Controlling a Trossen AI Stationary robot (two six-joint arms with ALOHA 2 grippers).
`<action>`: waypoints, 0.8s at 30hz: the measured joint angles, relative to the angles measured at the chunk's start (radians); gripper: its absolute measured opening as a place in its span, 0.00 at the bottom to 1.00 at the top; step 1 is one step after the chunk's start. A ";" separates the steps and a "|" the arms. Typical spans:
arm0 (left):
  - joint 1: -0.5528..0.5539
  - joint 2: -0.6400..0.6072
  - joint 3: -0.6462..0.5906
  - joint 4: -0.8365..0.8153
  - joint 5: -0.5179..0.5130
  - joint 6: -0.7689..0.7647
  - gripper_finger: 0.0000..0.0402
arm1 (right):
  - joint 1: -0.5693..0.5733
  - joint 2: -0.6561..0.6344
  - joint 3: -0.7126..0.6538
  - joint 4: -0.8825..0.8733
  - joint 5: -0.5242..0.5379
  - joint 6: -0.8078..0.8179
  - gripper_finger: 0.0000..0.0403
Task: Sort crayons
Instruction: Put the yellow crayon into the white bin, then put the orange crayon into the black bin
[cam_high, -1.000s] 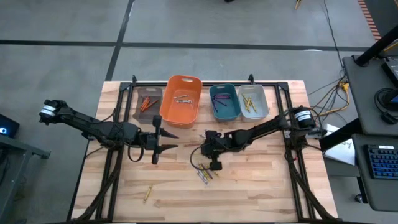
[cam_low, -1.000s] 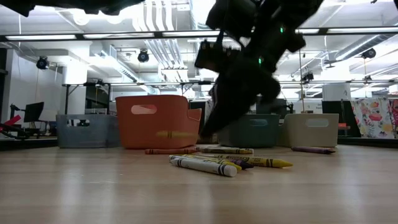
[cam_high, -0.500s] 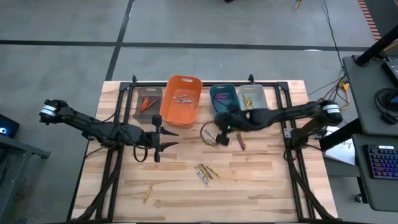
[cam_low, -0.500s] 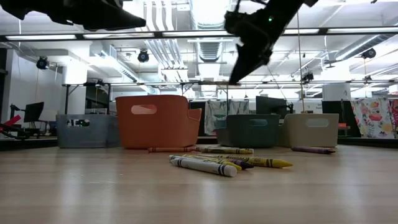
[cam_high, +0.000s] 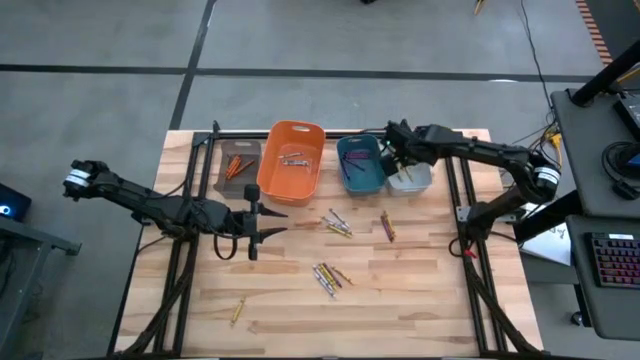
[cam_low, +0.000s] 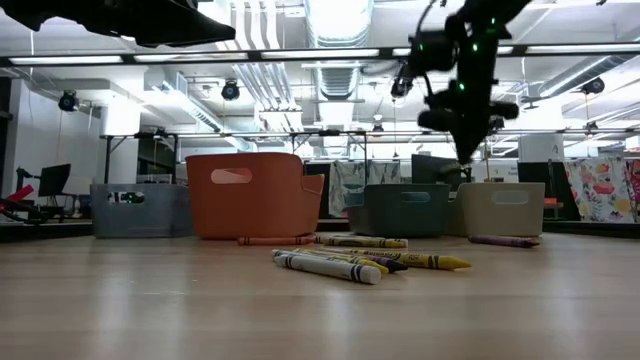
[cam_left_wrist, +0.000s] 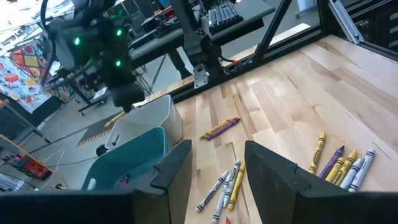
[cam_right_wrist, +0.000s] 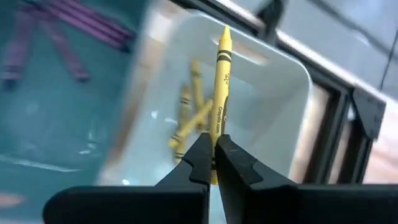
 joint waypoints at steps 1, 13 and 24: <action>0.000 0.000 0.000 0.000 0.000 0.000 0.33 | -0.027 0.002 -0.010 -0.001 -0.021 -0.001 0.02; 0.000 0.000 0.000 -0.001 0.000 -0.024 0.33 | -0.094 0.048 -0.090 0.040 -0.033 0.005 0.02; 0.000 0.014 0.000 -0.006 0.000 -0.097 0.33 | -0.094 0.048 -0.094 0.081 -0.031 -0.013 0.22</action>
